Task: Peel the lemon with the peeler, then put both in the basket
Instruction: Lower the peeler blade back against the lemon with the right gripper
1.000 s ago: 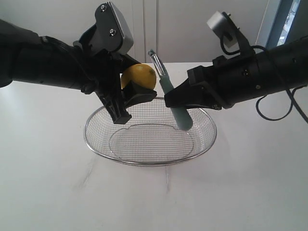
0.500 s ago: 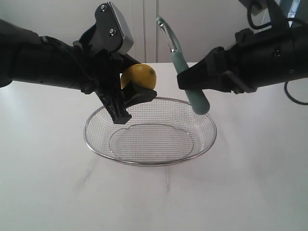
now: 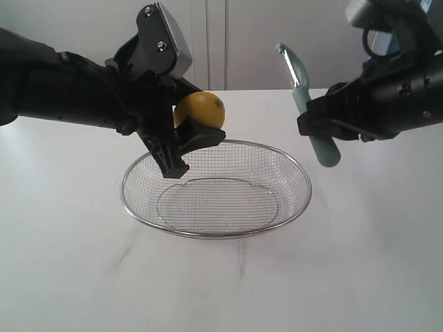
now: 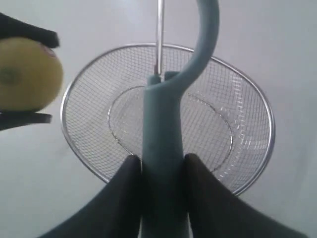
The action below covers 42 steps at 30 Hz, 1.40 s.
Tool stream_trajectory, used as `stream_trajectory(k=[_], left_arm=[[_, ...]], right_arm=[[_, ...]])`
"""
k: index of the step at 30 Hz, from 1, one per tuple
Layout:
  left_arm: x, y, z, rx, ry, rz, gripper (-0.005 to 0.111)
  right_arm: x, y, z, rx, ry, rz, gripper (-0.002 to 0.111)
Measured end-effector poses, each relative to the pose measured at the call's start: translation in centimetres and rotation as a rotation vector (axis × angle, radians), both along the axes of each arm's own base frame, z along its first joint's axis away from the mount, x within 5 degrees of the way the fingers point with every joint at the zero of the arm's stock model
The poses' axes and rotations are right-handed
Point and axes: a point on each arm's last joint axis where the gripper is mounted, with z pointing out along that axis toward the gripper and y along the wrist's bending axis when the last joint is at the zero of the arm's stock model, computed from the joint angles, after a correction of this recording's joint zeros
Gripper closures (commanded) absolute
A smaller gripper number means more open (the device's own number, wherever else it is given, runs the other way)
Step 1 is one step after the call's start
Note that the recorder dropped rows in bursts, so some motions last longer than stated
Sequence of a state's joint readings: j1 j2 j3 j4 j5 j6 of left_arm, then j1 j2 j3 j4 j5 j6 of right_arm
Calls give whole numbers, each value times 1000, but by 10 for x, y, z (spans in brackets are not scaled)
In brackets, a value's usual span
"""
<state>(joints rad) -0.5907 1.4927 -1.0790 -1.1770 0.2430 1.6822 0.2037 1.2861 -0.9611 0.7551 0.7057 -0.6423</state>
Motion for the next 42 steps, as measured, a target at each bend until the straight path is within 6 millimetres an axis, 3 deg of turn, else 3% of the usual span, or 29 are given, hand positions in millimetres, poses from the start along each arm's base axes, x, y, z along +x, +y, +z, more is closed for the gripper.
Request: stream_trajectory(k=[7,13,26,42], left_arm=[[0,0,0,-1,1,1,107],[0,0,0,-1,1,1,107],[-5,-2,-1,-8,29,-52,107],[-6,-3,-1,-12,36,-62,107]], right_arm=[[28,5,-56,-36,186,-25,108],[36,18,-82,29,297,33,108],[19,57,-77,166,342,230,108],[13,65,-70,261,377,275,108]])
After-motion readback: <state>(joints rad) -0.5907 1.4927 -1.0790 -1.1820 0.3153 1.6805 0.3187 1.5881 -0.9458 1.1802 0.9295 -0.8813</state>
